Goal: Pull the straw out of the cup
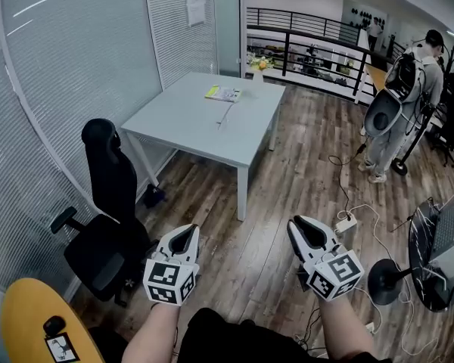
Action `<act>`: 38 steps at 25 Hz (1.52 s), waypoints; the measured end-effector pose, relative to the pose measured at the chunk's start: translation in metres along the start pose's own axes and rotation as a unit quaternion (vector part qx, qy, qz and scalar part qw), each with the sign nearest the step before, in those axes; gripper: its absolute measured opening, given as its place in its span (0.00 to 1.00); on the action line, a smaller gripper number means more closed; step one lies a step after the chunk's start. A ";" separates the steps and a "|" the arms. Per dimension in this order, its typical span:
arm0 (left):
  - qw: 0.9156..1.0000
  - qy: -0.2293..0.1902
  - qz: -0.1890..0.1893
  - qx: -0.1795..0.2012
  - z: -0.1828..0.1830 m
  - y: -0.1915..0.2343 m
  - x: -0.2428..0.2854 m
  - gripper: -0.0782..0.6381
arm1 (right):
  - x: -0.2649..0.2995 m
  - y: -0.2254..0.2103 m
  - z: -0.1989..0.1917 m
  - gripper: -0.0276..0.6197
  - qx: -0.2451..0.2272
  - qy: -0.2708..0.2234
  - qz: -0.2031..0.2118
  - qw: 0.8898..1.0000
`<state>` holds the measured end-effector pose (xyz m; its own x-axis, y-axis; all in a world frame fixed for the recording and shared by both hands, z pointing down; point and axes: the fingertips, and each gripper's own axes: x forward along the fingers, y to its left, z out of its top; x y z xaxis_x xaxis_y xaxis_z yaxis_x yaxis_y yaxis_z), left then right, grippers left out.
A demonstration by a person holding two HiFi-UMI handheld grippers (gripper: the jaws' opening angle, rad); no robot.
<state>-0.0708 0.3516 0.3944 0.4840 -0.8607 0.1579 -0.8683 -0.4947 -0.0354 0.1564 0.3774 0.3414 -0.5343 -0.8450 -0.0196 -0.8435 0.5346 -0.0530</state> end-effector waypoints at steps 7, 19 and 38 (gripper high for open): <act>1.000 0.008 -0.006 -0.002 -0.004 -0.009 0.012 0.12 | 0.001 -0.020 -0.004 0.32 0.020 0.013 0.003 1.000; 0.999 0.003 -0.023 -0.029 -0.015 0.038 0.108 0.12 | 0.076 -0.080 -0.028 0.52 0.035 0.055 -0.022 0.998; 0.999 0.007 -0.027 -0.041 -0.002 0.214 0.254 0.12 | 0.315 -0.114 -0.038 0.68 0.049 0.081 0.005 0.995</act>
<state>-0.1344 0.0274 0.4292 0.5296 -0.8308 0.1713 -0.8470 -0.5288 0.0542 0.0820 0.0507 0.3787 -0.5519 -0.8219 0.1411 -0.8324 0.5330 -0.1518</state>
